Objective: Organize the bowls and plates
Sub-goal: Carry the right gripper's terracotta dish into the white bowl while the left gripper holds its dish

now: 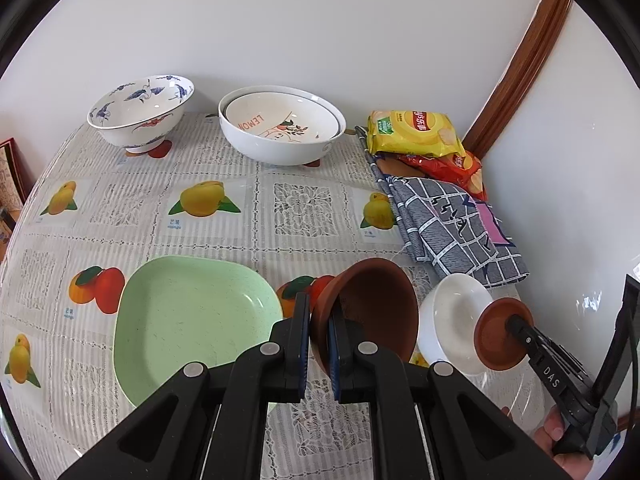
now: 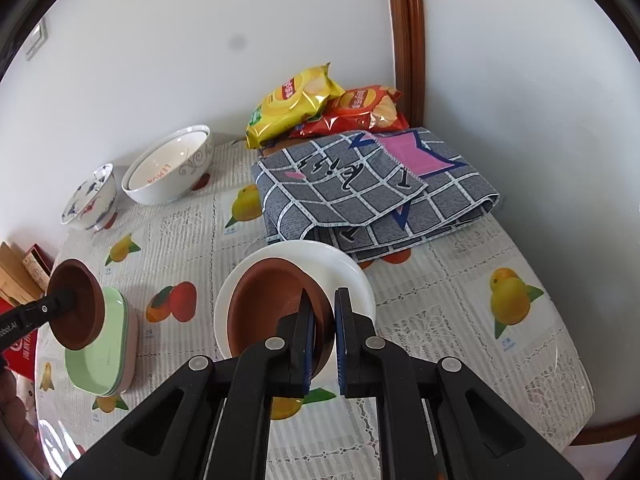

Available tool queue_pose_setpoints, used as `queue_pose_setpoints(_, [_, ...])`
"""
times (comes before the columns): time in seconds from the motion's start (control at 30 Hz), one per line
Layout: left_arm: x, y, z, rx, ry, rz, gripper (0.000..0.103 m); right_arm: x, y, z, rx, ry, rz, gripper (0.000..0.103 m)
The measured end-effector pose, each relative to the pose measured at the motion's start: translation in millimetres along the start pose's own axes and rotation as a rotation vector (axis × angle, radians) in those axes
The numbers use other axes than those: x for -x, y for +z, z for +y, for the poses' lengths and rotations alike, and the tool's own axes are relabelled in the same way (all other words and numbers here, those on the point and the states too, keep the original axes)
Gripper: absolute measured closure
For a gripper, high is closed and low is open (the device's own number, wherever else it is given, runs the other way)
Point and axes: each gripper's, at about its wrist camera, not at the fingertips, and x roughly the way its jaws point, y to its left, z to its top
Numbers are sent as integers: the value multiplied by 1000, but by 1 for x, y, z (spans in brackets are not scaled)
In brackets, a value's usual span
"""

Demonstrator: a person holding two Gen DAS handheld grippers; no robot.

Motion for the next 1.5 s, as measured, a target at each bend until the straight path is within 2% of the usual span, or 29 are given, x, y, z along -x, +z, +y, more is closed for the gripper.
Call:
queue_pose_setpoints(0.53, [-33,0,5,4,6,54,95,-53,-5,7,51,-26,103,93])
queue_pose_setpoints(0.93, [-46,1,15,25,3,76,95,-71,-6,14,73,-41,130,94])
queue_pose_setpoints(1.1, [-49,1,16,25,1,82,95,-80,-6,19,130,-115,145,93])
queue_pose_setpoints(1.2, [-52,1,18,26,-1,87,94,-83,-8,20,142,-114,155,91])
queue_pose_setpoints(1.37, [-55,1,19,25,-7,96,94,-86,-11,29,199,-185,147,87])
queue_pose_setpoints(1.5, [-57,0,21,30,-9,99,94,-90,-12,33,232,-209,150,84])
